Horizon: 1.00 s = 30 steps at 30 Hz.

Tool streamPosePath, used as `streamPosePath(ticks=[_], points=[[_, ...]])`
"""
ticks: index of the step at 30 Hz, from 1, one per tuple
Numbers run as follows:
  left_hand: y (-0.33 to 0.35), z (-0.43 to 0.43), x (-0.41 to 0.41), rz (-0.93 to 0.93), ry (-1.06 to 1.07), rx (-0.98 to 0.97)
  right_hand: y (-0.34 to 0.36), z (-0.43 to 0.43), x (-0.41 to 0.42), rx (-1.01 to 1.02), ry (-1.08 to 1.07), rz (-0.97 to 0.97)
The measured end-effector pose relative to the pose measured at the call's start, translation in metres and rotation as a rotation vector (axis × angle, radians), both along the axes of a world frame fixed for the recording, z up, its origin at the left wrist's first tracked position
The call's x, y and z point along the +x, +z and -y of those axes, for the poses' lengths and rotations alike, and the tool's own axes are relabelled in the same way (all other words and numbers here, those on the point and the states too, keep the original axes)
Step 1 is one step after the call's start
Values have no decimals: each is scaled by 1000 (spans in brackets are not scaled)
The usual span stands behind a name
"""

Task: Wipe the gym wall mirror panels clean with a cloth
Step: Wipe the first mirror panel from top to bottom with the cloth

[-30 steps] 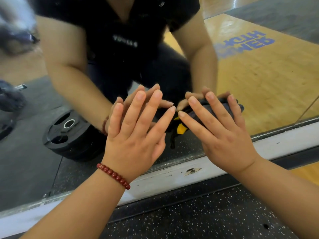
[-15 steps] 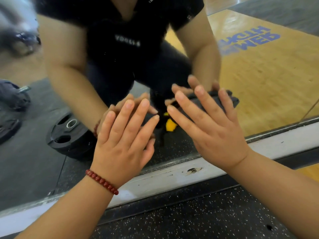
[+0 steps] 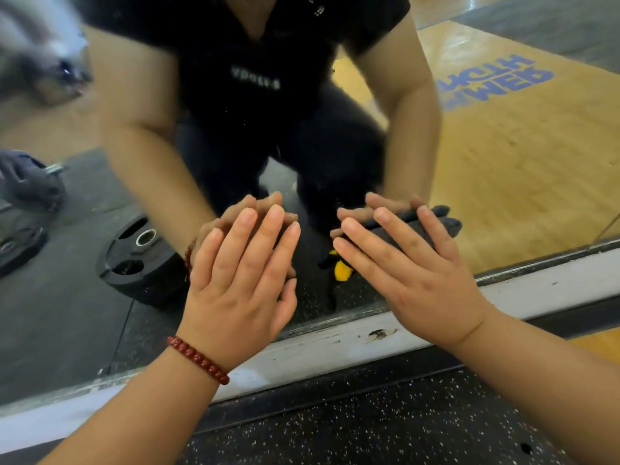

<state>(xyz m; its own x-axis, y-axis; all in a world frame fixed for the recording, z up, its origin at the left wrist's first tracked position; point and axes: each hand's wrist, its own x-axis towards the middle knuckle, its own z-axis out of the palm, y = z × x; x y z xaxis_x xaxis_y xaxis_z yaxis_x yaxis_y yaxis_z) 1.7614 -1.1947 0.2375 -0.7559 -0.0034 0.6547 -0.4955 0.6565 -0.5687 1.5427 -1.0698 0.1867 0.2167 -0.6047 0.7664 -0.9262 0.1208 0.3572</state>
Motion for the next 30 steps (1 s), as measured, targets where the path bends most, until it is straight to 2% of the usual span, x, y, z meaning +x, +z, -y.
streamPosePath(ticks=[5,7,9,11,15,17,19,21,23,27,30], points=[[19,-1,-5,-43,20,-1,54,21,16,-177,22,93],[28,0,-3,-44,29,-11,40,16,7,-122,18,2],[36,1,1,-35,31,-20,16,2,-7,34,9,-139],[43,1,4,-27,35,-30,19,-5,-8,131,10,-194],[61,-1,4,-57,47,-6,85,25,21,-73,95,-76],[70,2,7,-70,57,-1,97,34,22,-142,123,-83],[74,5,11,-55,66,-18,81,28,9,-88,108,-183],[76,8,14,-25,67,-36,59,12,-7,58,68,-299],[77,8,15,-5,71,-38,62,6,-6,127,45,-332],[86,0,19,-19,19,8,113,30,18,-54,146,-255],[101,-2,19,-57,1,22,125,33,13,-25,177,-297]])
